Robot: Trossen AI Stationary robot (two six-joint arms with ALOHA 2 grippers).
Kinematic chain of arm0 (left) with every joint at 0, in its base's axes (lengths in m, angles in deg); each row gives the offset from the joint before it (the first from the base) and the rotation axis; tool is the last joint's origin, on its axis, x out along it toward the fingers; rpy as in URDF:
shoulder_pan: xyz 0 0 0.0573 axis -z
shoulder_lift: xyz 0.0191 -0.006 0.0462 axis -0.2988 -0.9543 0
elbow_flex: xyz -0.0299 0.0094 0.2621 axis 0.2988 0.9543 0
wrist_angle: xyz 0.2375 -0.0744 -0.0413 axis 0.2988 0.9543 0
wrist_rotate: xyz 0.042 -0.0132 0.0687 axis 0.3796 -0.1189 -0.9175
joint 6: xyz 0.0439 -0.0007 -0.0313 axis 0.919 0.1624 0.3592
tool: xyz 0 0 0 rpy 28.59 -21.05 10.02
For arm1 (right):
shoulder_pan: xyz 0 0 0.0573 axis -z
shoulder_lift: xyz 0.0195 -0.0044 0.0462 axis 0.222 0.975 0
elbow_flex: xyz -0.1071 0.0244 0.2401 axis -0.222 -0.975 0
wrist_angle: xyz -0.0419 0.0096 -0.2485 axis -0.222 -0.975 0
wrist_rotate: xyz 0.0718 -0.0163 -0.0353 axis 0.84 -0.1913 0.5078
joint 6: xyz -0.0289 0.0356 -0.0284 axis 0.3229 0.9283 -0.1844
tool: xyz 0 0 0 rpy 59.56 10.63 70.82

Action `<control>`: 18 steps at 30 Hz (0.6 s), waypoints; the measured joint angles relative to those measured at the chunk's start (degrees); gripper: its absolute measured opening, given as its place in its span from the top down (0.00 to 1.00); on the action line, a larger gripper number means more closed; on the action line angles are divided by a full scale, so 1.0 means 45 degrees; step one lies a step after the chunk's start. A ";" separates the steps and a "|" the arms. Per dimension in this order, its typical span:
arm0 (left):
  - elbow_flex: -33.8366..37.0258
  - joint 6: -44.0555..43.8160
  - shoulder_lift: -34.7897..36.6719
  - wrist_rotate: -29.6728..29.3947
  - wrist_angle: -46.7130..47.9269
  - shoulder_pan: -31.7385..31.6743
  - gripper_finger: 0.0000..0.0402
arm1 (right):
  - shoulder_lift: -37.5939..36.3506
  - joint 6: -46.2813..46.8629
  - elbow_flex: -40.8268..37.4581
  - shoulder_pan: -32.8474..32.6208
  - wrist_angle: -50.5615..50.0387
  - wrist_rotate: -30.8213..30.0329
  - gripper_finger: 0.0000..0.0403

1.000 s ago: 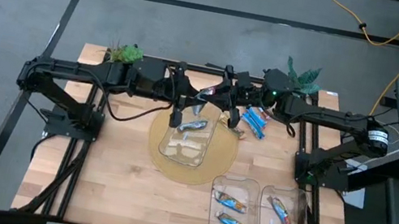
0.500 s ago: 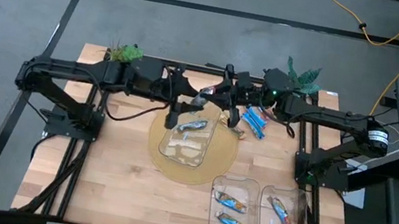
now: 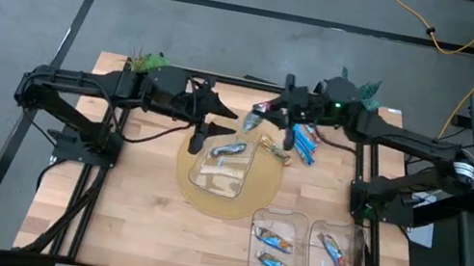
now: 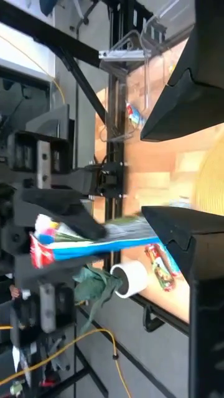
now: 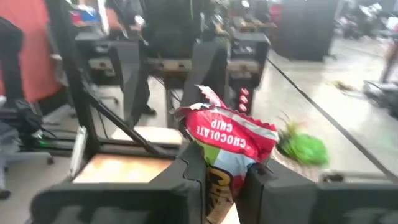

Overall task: Pick and place Granola Bars by type
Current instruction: Put the red granola bar pack into the bottom right transparent bin

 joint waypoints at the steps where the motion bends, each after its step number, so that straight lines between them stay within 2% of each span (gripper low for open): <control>1: 0.0000 0.0000 0.0000 -0.0028 0.0019 0.0000 0.58 | -0.0304 -0.0086 0.0000 0.0000 -0.0529 -0.0193 0.87; 6: 0.0000 0.0005 0.0000 -0.0137 0.0122 -0.0008 0.58 | -0.1914 -0.0444 0.0000 -0.0019 -0.2776 -0.1061 0.87; 12: 0.0000 0.0097 -0.0037 -0.0159 0.0132 -0.0024 0.58 | -0.4115 0.0064 0.0000 -0.0019 -0.4938 -0.2023 0.87; 18: 0.0000 0.0112 -0.0071 -0.0214 0.0148 -0.0024 0.58 | -0.6007 0.1085 0.0000 -0.0034 -0.7001 -0.2203 0.88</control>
